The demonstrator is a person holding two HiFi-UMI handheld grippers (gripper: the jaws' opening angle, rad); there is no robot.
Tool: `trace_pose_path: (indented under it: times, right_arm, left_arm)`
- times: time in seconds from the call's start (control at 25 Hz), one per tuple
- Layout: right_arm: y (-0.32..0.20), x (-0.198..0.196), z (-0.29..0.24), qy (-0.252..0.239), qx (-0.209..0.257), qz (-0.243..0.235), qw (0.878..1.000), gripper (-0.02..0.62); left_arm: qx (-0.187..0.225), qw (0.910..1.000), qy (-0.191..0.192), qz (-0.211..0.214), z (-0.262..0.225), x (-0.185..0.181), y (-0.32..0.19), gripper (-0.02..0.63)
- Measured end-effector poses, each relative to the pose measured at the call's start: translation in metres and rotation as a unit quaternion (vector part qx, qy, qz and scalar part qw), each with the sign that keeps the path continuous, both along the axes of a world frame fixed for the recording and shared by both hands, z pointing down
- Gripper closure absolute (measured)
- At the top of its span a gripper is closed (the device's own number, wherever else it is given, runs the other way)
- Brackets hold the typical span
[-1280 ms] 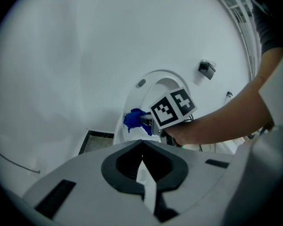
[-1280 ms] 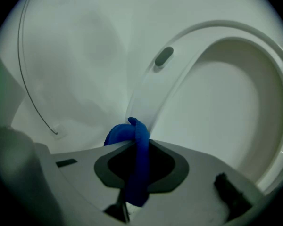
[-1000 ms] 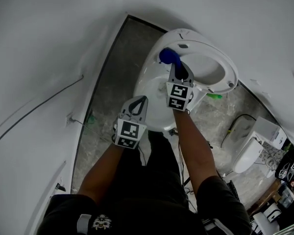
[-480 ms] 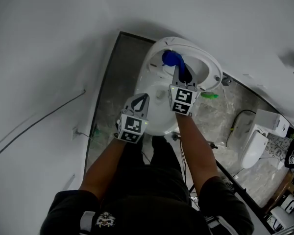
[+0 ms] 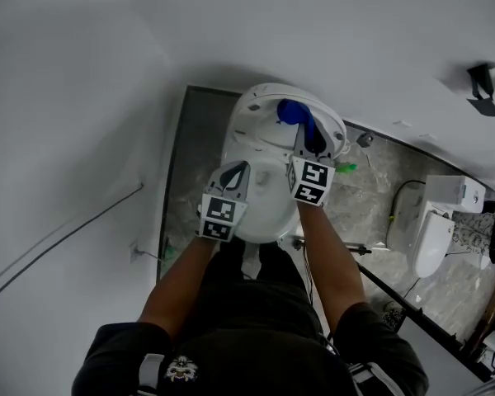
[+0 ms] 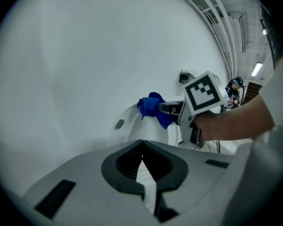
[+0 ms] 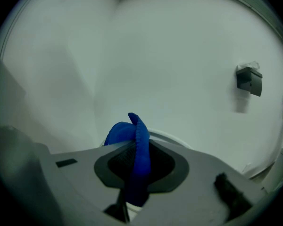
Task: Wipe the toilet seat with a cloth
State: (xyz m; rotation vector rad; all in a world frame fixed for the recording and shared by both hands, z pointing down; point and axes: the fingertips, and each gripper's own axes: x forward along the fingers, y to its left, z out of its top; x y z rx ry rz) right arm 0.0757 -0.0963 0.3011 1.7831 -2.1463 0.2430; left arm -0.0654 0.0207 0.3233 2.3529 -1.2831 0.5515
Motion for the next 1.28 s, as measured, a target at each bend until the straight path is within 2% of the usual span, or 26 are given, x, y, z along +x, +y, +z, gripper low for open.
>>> trace_pose_path:
  times: [0.08, 0.2, 0.36, 0.52, 0.76, 1.04, 1.16, 1.28]
  right_arm:
    - [0.0, 0.008, -0.009, -0.003, 0.006, 0.001, 1.0, 0.531]
    - [0.009, 0.021, -0.019, -0.016, 0.008, 0.003, 1.0, 0.531]
    - [0.024, 0.036, -0.027, -0.036, 0.004, 0.005, 0.999, 0.531]
    - [0.043, 0.041, -0.039, -0.056, 0.007, 0.005, 0.998, 0.531]
    - [0.073, 0.053, -0.049, -0.078, 0.005, 0.015, 0.997, 0.531]
    - [0.108, 0.07, -0.05, -0.069, -0.002, 0.02, 0.997, 0.531]
    - [0.119, 0.073, -0.046, -0.072, -0.007, 0.022, 0.997, 0.531]
    - [0.123, 0.076, -0.049, -0.073, -0.004, 0.021, 0.997, 0.531]
  left_arm:
    - [0.014, 0.9999, 0.006, 0.005, -0.008, 0.005, -0.015, 0.597]
    - [0.041, 0.9988, -0.013, 0.025, -0.019, 0.015, -0.042, 0.591]
    - [0.062, 0.9936, -0.063, 0.071, -0.021, 0.037, -0.079, 0.427]
    - [0.08, 0.9848, -0.116, 0.101, -0.017, 0.045, -0.111, 0.375]
    - [0.1, 0.9574, -0.218, 0.16, -0.001, 0.054, -0.144, 0.373]
    - [0.103, 0.9321, -0.277, 0.21, 0.013, 0.06, -0.153, 0.373]
    - [0.107, 0.9283, -0.287, 0.211, 0.013, 0.058, -0.148, 0.373]
    - [0.105, 0.93, -0.281, 0.213, 0.01, 0.057, -0.136, 0.374]
